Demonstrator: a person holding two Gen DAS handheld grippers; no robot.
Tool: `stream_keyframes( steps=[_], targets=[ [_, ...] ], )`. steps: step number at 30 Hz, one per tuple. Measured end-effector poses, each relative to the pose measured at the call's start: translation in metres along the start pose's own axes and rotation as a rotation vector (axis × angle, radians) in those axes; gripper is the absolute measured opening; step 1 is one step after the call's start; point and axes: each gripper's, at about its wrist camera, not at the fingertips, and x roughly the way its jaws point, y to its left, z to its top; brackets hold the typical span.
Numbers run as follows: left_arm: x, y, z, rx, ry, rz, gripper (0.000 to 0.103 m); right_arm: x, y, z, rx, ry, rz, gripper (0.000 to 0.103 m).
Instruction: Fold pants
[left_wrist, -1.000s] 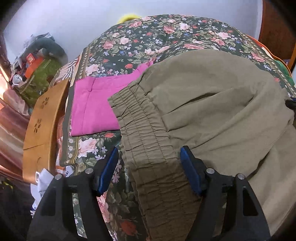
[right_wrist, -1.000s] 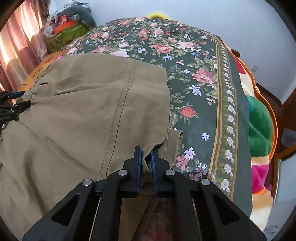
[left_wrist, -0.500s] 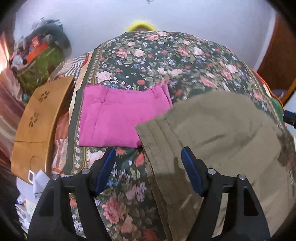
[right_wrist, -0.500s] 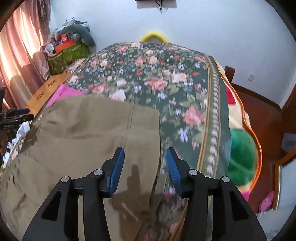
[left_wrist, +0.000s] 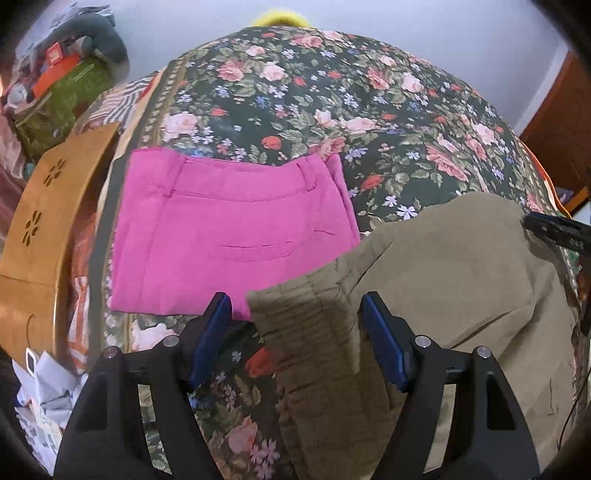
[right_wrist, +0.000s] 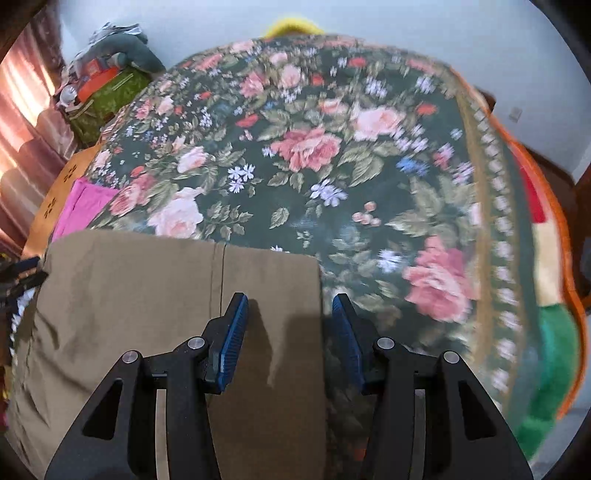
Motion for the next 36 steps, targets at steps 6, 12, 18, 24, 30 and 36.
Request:
stream_keyframes(
  steps=[6,12,18,24,30,36],
  targets=[
    [0.009,-0.004,0.001,0.027,-0.008,-0.016,0.069,0.017,0.014,0.002,-0.023,-0.005,0.019,0.042],
    [0.004,-0.004,-0.001,-0.014,-0.047,-0.015,0.055,0.018,0.01,0.0,-0.021,-0.024,-0.006,0.012],
    [-0.026,-0.011,0.004,0.013,-0.124,0.045,0.048,-0.018,0.017,0.004,-0.064,-0.142,-0.087,0.011],
    [-0.081,-0.023,0.016,0.051,-0.241,0.076,0.046,-0.104,0.023,0.028,-0.07,-0.326,-0.09,0.011],
    [-0.143,-0.034,0.028,0.048,-0.352,0.061,0.046,-0.191,0.041,0.043,-0.076,-0.49,-0.089,0.01],
    [-0.167,-0.046,0.016,0.078,-0.361,0.066,0.046,-0.227,0.052,0.018,-0.09,-0.527,-0.093,0.01]
  ],
)
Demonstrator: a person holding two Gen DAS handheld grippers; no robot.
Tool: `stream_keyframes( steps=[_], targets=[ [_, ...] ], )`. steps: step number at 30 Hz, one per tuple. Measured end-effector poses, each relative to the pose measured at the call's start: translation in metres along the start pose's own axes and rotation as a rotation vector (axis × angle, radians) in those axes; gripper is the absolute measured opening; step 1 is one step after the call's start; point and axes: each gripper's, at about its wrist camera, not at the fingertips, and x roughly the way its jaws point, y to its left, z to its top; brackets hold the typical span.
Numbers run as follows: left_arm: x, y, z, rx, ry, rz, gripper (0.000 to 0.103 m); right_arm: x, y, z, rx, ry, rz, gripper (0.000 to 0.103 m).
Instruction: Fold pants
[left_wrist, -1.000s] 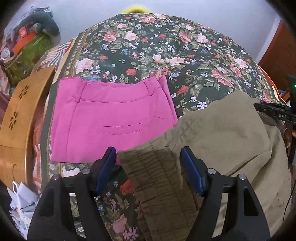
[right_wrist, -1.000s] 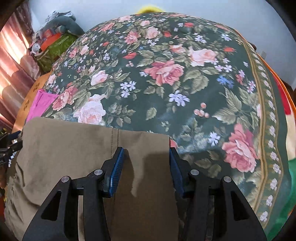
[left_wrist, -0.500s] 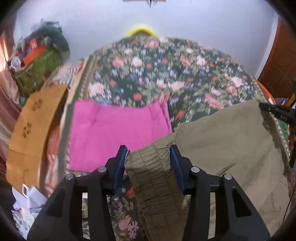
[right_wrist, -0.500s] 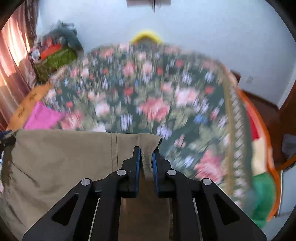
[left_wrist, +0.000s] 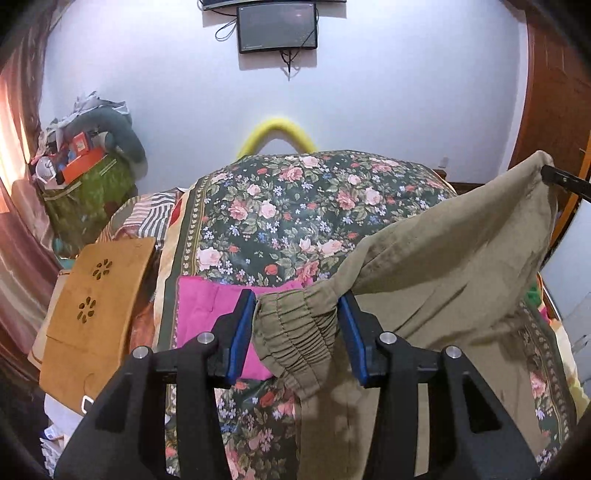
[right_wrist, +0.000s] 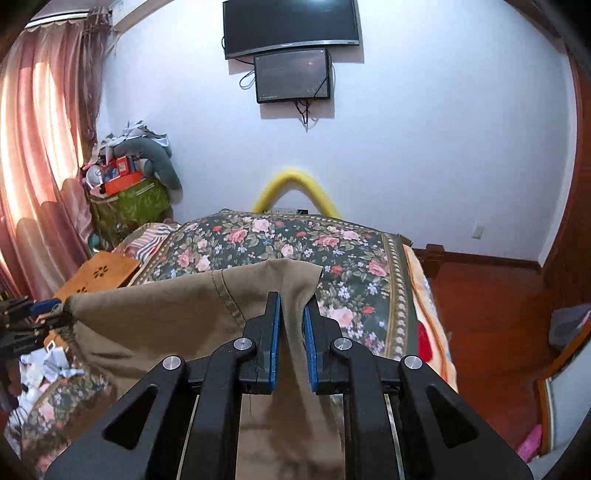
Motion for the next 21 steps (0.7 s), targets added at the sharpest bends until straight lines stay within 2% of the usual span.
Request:
stream_keyframes(
  steps=[10,21],
  targets=[
    [-0.015,-0.011,-0.044,0.047,0.038,0.005,0.046,-0.048,0.01,-0.074,0.017,0.041,0.031,0.01],
    [-0.031,-0.018,-0.117,0.071,0.098,-0.001,0.046,-0.087,0.036,-0.158,0.007,0.109,0.04,0.01]
  ],
)
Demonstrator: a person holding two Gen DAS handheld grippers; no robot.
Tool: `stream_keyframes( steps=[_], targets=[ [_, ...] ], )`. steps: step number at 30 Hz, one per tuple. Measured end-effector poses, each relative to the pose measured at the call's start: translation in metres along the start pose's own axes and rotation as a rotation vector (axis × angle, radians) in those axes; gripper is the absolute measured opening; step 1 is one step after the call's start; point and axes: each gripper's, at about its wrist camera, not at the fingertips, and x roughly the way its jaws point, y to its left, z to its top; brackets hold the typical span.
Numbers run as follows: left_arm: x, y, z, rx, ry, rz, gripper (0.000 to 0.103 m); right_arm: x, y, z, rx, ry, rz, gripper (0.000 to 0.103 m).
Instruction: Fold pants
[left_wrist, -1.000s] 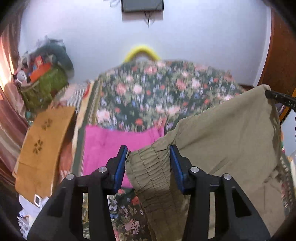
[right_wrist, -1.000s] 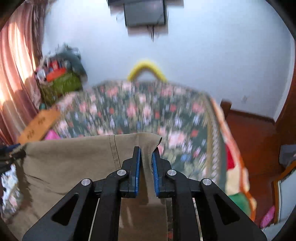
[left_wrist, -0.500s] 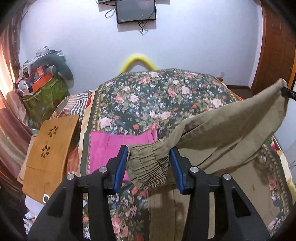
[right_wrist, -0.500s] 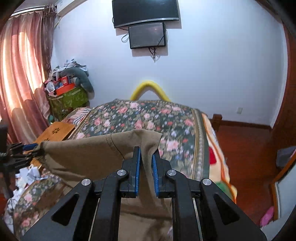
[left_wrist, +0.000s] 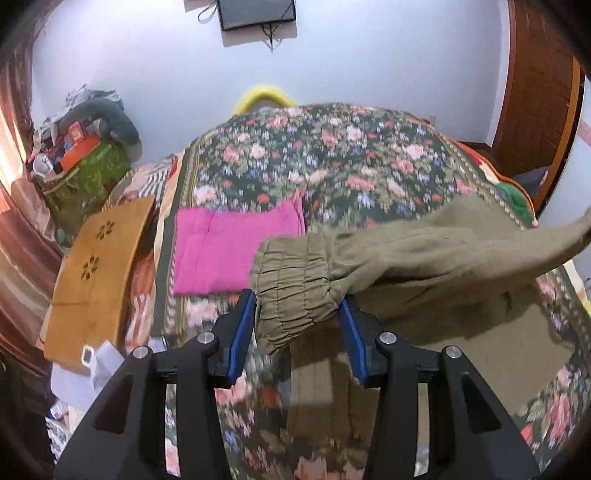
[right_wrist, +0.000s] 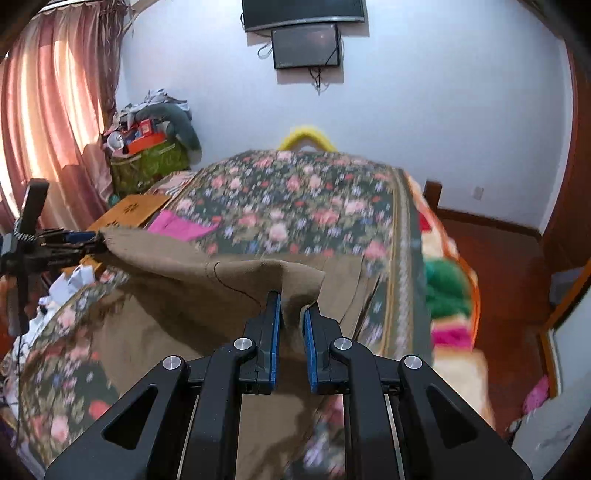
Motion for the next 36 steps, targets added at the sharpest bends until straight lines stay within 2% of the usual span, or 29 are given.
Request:
stream_keyframes(
  steps=[9,14,20,26,32,36],
  targets=[
    [0.007,0.006,-0.045,-0.01,0.055,-0.012,0.046,0.002,0.023,-0.06,0.023,0.073,-0.002,0.011],
    [0.011,0.008,-0.066,-0.008,0.107,-0.039,0.046,0.002,0.025,-0.077,0.048,0.097,-0.007,0.011],
    [0.01,0.003,-0.084,0.01,0.131,-0.032,0.046,0.001,0.022,-0.092,0.079,0.139,-0.007,0.012],
    [0.002,0.027,-0.097,-0.059,0.174,-0.059,0.046,-0.004,0.02,-0.104,0.076,0.201,-0.016,0.012],
    [-0.009,0.055,-0.087,-0.114,0.149,-0.037,0.047,-0.03,0.011,-0.107,0.119,0.19,-0.019,0.012],
    [-0.006,0.07,-0.066,-0.18,0.133,-0.018,0.062,-0.046,0.003,-0.096,0.16,0.147,-0.033,0.015]
  ],
)
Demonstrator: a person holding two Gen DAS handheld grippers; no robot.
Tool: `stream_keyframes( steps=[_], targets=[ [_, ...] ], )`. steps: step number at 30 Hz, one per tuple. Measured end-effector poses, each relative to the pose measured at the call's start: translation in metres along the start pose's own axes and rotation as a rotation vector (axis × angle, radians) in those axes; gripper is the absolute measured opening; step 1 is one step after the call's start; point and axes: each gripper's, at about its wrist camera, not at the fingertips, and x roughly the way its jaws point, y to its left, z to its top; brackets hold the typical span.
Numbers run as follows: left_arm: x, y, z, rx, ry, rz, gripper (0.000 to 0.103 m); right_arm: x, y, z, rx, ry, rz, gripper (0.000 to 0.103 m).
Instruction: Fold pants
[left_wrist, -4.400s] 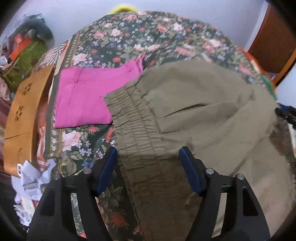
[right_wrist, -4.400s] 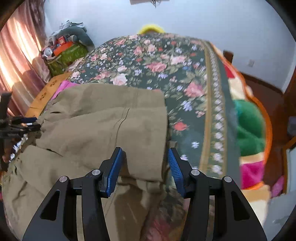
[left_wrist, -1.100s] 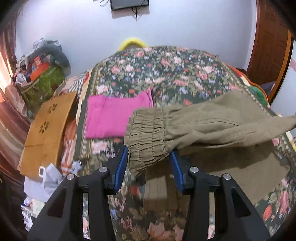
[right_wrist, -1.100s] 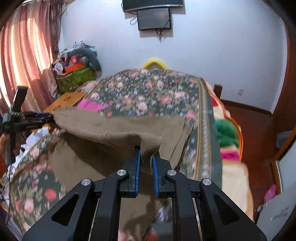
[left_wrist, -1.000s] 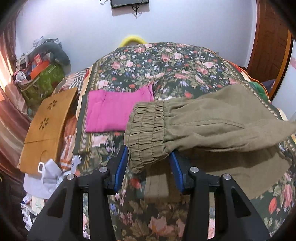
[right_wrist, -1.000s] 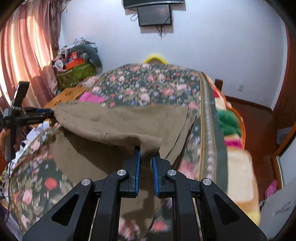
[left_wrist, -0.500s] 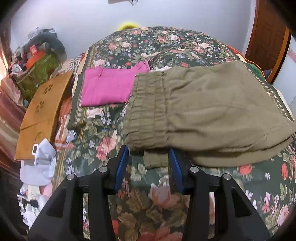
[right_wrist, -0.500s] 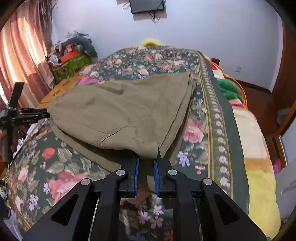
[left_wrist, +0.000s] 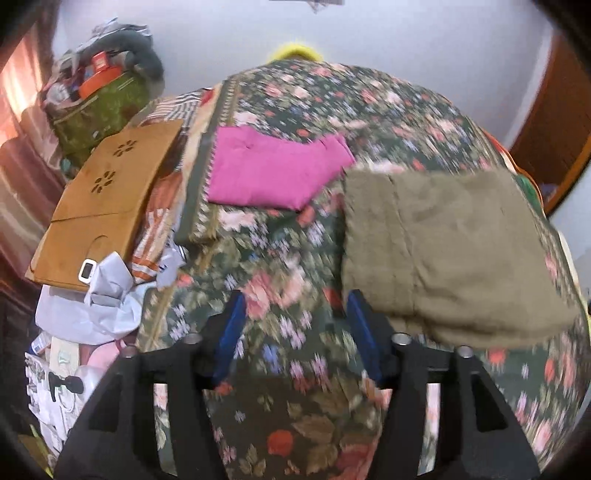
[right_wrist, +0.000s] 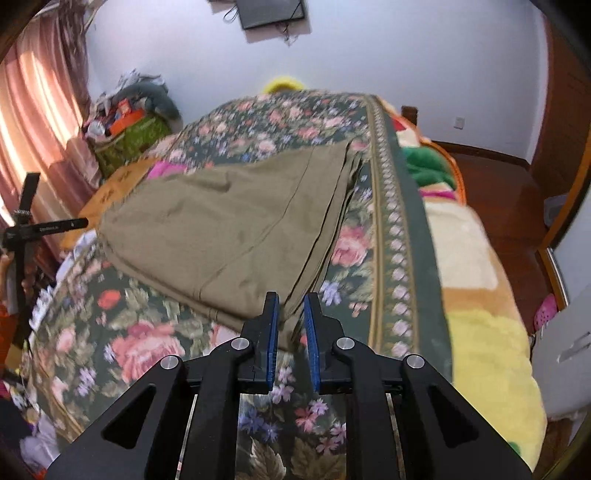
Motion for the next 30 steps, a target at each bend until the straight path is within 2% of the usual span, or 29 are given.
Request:
stream_keyframes(
  steps=[2,4,6,9,11,12,13,15,18,22,25,28,30],
  targets=[
    [0.006,0.004,0.013,-0.045,0.004,-0.028,0.063,-0.002,0.0,0.007,0.022,-0.013,0.018,0.024],
    [0.017,0.005,0.023,-0.087,0.023,-0.073,0.063,0.0,0.003,0.012,0.035,-0.019,0.036,0.038],
    [0.03,0.002,0.029,-0.109,0.049,-0.096,0.063,0.011,0.008,0.016,0.035,-0.005,0.04,0.041],
    [0.048,-0.014,0.033,-0.07,0.09,-0.089,0.063,0.027,0.016,0.017,0.038,0.025,0.077,0.041],
    [0.055,-0.028,0.03,-0.017,0.116,-0.114,0.062,0.042,0.02,0.015,0.048,0.061,0.101,0.041],
    [0.058,-0.035,0.028,0.013,0.131,-0.121,0.056,0.051,0.021,0.013,0.05,0.089,0.109,0.041],
    [0.06,-0.041,0.026,0.042,0.14,-0.121,0.045,0.057,0.022,0.011,0.052,0.122,0.109,0.041],
    [0.061,-0.051,0.02,0.078,0.148,-0.129,0.033,0.072,0.022,0.003,0.064,0.2,0.137,0.041],
    [0.058,-0.056,0.014,0.099,0.151,-0.141,0.022,0.073,0.02,-0.002,0.026,0.199,0.144,0.038],
    [0.054,-0.056,0.007,0.083,0.174,-0.16,0.021,0.072,0.013,-0.005,-0.014,0.218,0.118,0.037],
    [0.046,-0.055,-0.003,0.069,0.179,-0.17,0.02,0.071,0.009,-0.009,-0.064,0.23,0.055,0.037],
    [0.035,-0.056,-0.015,0.076,0.172,-0.163,0.02,0.068,-0.001,-0.009,-0.038,0.236,0.079,0.037],
    [0.026,-0.059,-0.022,0.09,0.167,-0.161,0.02,0.068,-0.002,-0.008,-0.056,0.235,0.064,0.037]
  ],
)
